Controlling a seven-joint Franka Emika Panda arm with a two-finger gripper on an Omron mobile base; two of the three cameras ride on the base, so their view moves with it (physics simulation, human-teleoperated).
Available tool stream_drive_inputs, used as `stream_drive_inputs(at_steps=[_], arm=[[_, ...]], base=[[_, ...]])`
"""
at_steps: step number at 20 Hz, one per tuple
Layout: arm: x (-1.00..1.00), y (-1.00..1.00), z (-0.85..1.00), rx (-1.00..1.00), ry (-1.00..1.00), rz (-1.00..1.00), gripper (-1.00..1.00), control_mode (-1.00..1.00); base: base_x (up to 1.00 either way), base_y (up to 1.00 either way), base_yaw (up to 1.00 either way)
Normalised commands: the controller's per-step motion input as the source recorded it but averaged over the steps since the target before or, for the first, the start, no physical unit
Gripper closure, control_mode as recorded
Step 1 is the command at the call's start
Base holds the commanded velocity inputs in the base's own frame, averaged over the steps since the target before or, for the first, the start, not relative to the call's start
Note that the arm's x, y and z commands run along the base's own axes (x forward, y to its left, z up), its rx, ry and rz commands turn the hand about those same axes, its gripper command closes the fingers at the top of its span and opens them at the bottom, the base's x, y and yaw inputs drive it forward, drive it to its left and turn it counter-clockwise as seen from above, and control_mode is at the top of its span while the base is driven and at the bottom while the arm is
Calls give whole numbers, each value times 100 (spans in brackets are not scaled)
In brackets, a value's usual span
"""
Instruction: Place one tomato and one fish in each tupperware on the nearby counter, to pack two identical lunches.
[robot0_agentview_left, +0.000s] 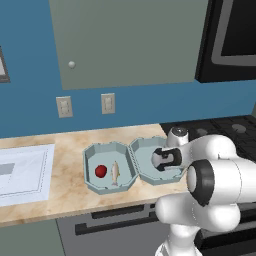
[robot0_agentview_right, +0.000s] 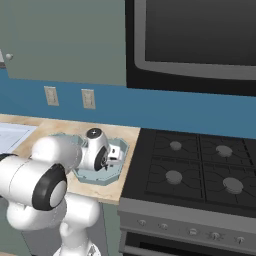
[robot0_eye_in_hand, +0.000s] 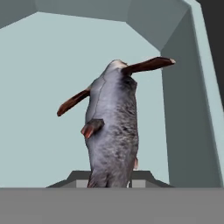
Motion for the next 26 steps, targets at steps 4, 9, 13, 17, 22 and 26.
stream_drive_inputs(at_steps=[4, 9, 13, 17, 22, 26], arm=[[16, -12, -10, 0, 3, 0, -100, -100], [2, -1, -18, 0, 3, -1, -100, -100], [2, 0, -4, 0, 1, -4, -100, -100], [0, 0, 26, 0, 0, -8, -100, -100], [-23, 0, 78, 0, 0, -9, -100, -100], [-59, 0, 80, 0, 0, -8, -100, -100]], base=[[0, 0, 0], [0, 0, 0], [0, 0, 0], [0, 0, 0], [0, 0, 0], [0, 0, 0]])
